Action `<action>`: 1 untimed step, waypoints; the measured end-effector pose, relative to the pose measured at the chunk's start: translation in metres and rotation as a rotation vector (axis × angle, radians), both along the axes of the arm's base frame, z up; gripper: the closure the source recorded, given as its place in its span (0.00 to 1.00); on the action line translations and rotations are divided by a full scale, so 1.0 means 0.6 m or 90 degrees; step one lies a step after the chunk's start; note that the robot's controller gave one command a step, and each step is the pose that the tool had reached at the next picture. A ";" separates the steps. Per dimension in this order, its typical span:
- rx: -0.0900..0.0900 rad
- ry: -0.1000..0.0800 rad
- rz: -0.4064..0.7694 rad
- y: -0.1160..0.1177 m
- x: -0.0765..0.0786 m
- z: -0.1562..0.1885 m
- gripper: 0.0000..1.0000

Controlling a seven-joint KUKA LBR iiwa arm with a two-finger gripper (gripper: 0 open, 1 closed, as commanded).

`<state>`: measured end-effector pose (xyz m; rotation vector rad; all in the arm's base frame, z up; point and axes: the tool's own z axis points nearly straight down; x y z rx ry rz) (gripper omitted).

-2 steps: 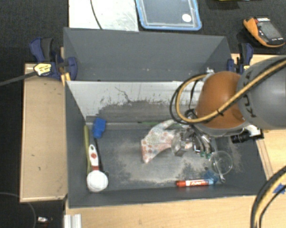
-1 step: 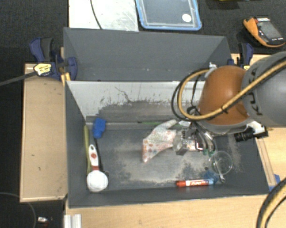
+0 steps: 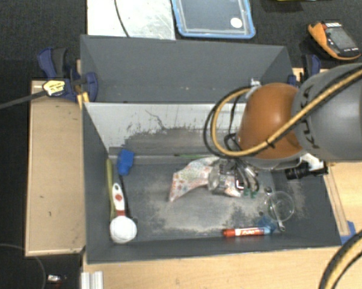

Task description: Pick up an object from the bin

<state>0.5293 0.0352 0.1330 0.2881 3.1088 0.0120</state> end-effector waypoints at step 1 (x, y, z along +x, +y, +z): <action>-0.001 0.012 -0.027 0.011 -0.020 0.048 1.00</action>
Offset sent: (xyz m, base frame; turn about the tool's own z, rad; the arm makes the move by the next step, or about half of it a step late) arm -0.0352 -0.0429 0.0497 0.0853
